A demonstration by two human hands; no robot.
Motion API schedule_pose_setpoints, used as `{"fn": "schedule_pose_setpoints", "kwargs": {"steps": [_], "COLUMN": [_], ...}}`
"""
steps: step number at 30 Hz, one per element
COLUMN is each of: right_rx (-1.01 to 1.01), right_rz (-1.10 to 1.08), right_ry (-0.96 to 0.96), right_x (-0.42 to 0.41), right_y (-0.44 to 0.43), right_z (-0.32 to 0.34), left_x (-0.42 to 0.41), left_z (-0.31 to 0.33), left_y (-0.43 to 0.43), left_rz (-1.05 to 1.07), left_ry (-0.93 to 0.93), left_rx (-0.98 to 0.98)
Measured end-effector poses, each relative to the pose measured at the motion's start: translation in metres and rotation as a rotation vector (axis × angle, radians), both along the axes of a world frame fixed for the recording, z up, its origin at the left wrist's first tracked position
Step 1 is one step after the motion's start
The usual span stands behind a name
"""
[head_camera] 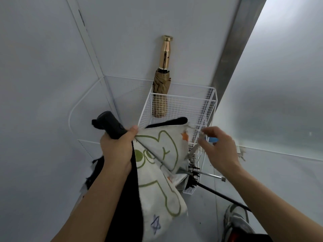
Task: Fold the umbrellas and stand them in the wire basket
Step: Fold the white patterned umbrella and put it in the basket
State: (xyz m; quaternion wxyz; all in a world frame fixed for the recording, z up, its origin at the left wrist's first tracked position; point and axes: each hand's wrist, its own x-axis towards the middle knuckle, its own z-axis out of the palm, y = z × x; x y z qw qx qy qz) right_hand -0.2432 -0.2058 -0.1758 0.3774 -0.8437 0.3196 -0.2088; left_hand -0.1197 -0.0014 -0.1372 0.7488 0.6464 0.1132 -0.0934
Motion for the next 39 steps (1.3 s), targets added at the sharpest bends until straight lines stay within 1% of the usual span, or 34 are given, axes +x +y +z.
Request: {"fn": "schedule_pose_setpoints", "kwargs": {"steps": [2,5,6,7,8,10,11,12,13,15,16,18,19,21,23,25,26,27,28,30,31,32,34,35,36,37,38,39], "right_rx": [0.024,0.278,0.313,0.287,0.218,-0.034,-0.171,-0.259,-0.28,-0.184,-0.079,0.113,0.169,0.26,0.376,0.488,0.491,0.433,0.3,-0.099,-0.252,-0.318,-0.339,-0.3,-0.235,-0.169,-0.112,-0.101], "right_rz": [0.115,0.322,0.367,0.406,0.439,0.504,0.509,0.488,0.434,0.266,0.195,0.106,0.103,0.224,0.426,0.585,0.639,0.69,0.741,0.786,0.738,0.648,0.47,0.402,0.338,0.268,0.187,0.115], "right_ry": [-0.039,-0.066,-0.063,-0.025,0.054,0.306,0.397,0.429,0.423,0.366,0.332,0.191,0.108,-0.024,-0.067,-0.013,0.05,0.127,0.205,0.352,0.435,0.501,0.542,0.52,0.466,0.36,0.212,0.039], "right_x": [-0.005,-0.015,-0.019,-0.021,-0.024,-0.025,-0.024,-0.02,-0.016,-0.012,-0.011,-0.013,-0.017,-0.025,-0.035,-0.043,-0.044,-0.045,-0.043,-0.035,-0.029,-0.025,-0.018,-0.017,-0.018,-0.02,-0.022,-0.024], "right_y": [0.02,0.053,0.061,0.068,0.075,0.088,0.091,0.088,0.078,0.047,0.028,0.0,-0.005,0.002,0.019,0.037,0.046,0.054,0.062,0.064,0.059,0.05,0.024,0.012,0.004,0.001,0.002,0.006], "right_z": [0.011,0.028,0.032,0.036,0.039,0.043,0.044,0.044,0.039,0.034,0.032,0.033,0.037,0.048,0.059,0.065,0.065,0.062,0.056,0.036,0.028,0.023,0.02,0.023,0.025,0.027,0.03,0.033], "left_x": [0.007,0.012,0.012,0.009,0.005,-0.002,-0.005,-0.007,-0.007,-0.006,-0.005,-0.003,-0.002,0.004,0.01,0.014,0.014,0.011,0.008,0.001,-0.002,-0.004,-0.005,-0.005,-0.005,-0.005,-0.004,-0.001], "left_z": [-0.006,-0.01,-0.01,-0.01,-0.009,-0.009,-0.01,-0.01,-0.011,-0.011,-0.013,-0.014,-0.014,-0.014,-0.014,-0.014,-0.015,-0.016,-0.017,-0.019,-0.02,-0.021,-0.024,-0.024,-0.025,-0.024,-0.023,-0.022], "left_y": [0.0,-0.003,-0.005,-0.008,-0.011,-0.018,-0.022,-0.024,-0.025,-0.026,-0.025,-0.022,-0.021,-0.019,-0.017,-0.017,-0.018,-0.019,-0.022,-0.027,-0.029,-0.03,-0.031,-0.031,-0.031,-0.031,-0.03,-0.028], "left_rz": [0.123,0.224,0.242,0.255,0.261,0.259,0.246,0.224,0.191,0.113,0.078,0.059,0.072,0.125,0.194,0.237,0.237,0.22,0.195,0.117,0.067,0.014,-0.081,-0.107,-0.115,-0.106,-0.084,-0.052], "left_ry": [0.057,0.086,0.085,0.071,0.046,-0.011,-0.035,-0.053,-0.067,-0.102,-0.127,-0.154,-0.155,-0.144,-0.122,-0.11,-0.114,-0.125,-0.137,-0.158,-0.168,-0.179,-0.184,-0.176,-0.16,-0.135,-0.104,-0.066], "left_rx": [-0.036,-0.048,-0.046,-0.034,-0.011,0.033,0.051,0.071,0.096,0.156,0.19,0.231,0.234,0.224,0.192,0.149,0.144,0.153,0.169,0.203,0.222,0.243,0.288,0.304,0.306,0.292,0.265,0.231]}}
